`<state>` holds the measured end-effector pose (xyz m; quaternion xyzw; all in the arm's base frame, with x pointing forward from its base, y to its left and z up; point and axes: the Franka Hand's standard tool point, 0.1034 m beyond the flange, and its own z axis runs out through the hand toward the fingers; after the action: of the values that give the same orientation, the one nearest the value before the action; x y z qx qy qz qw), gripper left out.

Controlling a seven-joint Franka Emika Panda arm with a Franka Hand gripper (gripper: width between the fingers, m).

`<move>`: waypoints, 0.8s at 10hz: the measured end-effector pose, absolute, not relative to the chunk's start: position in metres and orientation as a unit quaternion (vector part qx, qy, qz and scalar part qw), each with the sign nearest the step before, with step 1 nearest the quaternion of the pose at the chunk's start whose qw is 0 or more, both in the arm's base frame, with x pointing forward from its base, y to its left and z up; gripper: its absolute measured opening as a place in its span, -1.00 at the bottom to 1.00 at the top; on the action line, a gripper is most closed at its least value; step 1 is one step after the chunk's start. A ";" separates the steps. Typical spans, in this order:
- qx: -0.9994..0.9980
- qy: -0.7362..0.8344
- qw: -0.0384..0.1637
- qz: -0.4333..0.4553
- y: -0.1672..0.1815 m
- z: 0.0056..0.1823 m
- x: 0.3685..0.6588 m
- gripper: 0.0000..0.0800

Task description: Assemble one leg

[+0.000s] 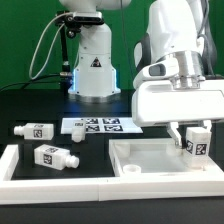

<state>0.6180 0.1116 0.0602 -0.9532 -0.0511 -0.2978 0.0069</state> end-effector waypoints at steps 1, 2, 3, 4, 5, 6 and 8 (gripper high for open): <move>-0.954 -0.053 0.006 -0.297 0.112 0.060 0.618 -0.30; -0.954 -0.055 0.006 -0.294 0.112 0.060 0.618 -0.30; -0.956 -0.057 0.006 -0.288 0.112 0.058 0.616 -0.30; -0.959 -0.058 0.006 -0.279 0.112 0.056 0.615 0.33; -0.962 -0.060 0.006 -0.265 0.111 0.060 0.617 0.33; -0.965 -0.059 0.007 -0.255 0.103 0.078 0.624 0.54; -0.986 -0.047 0.020 -0.160 0.095 0.090 0.630 0.61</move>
Offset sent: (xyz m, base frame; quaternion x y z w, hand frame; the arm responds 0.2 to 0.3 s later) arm 0.0000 0.0000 0.0000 0.0000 0.0000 0.0000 1.0000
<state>0.6298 0.0954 0.0898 -0.9859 -0.0466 -0.1597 0.0202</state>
